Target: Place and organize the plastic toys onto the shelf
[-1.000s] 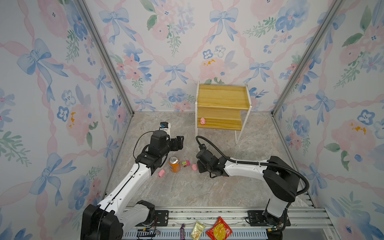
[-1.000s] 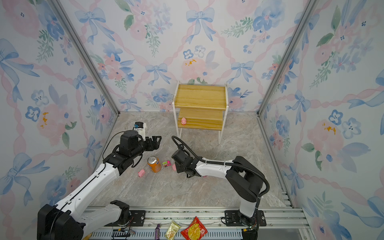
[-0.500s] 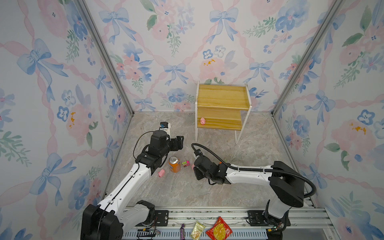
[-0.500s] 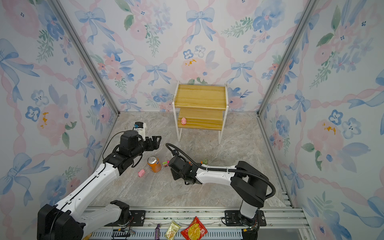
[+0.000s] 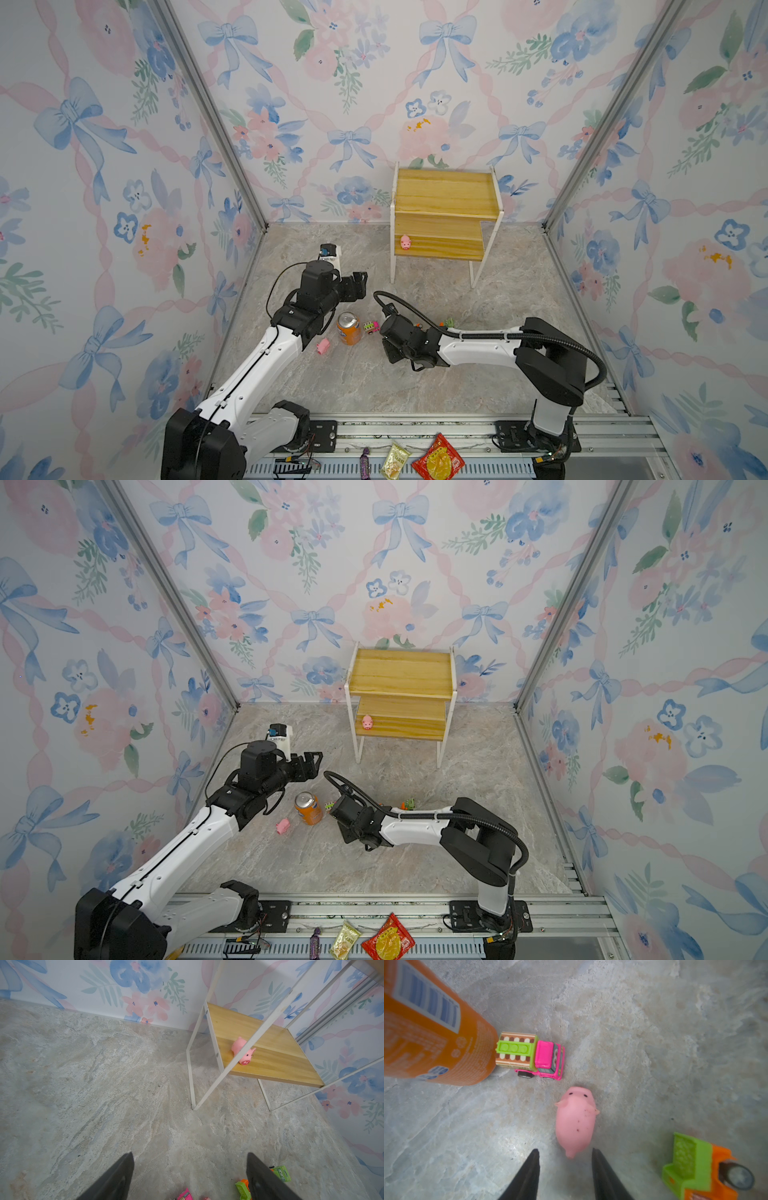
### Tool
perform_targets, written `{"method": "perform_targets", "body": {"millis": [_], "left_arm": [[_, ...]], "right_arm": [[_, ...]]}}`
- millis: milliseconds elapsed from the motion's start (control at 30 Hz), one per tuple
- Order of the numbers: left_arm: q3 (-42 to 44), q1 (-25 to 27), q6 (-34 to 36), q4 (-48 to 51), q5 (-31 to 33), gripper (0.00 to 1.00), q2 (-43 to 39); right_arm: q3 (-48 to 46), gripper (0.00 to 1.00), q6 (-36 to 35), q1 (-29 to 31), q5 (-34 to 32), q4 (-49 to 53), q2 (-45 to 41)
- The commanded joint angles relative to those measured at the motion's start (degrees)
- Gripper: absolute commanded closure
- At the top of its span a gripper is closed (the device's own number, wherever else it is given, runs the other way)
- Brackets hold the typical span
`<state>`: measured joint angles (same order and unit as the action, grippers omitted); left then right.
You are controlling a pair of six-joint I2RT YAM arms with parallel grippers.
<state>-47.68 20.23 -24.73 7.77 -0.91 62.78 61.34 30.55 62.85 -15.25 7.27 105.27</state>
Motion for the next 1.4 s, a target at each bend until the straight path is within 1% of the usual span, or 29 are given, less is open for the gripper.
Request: {"method": "perform_targets", "body": {"millis": [0, 233, 400, 733, 1033, 1367], "left_arm": [[0.83, 0.04, 0.47, -0.47, 0.33, 0.15, -0.36], [0.81, -0.02, 0.52, -0.48, 0.49, 0.15, -0.29], [0.92, 0.01, 0.56, -0.43, 0.73, 0.14, -0.29], [0.92, 0.04, 0.56, -0.48, 0.77, 0.14, -0.15], [0.90, -0.02, 0.60, -0.47, 0.73, 0.14, 0.13], [0.92, -0.09, 0.65, -0.47, 0.73, 0.14, 0.17]], "right_arm": [[1.76, 0.56, 2.13, -1.62, 0.30, 3.34, 1.39], [2.97, 0.57, 3.97, -3.14, -0.20, 5.74, 2.73], [2.48, 0.56, 4.43, -4.11, -1.01, 5.53, 2.46], [2.29, 0.56, 4.74, -6.79, -0.50, 3.64, 2.73], [4.99, 0.56, 4.65, -7.31, 0.63, 1.98, 5.04], [8.14, 0.55, 4.61, -8.40, 0.13, 0.88, 7.46]]}}
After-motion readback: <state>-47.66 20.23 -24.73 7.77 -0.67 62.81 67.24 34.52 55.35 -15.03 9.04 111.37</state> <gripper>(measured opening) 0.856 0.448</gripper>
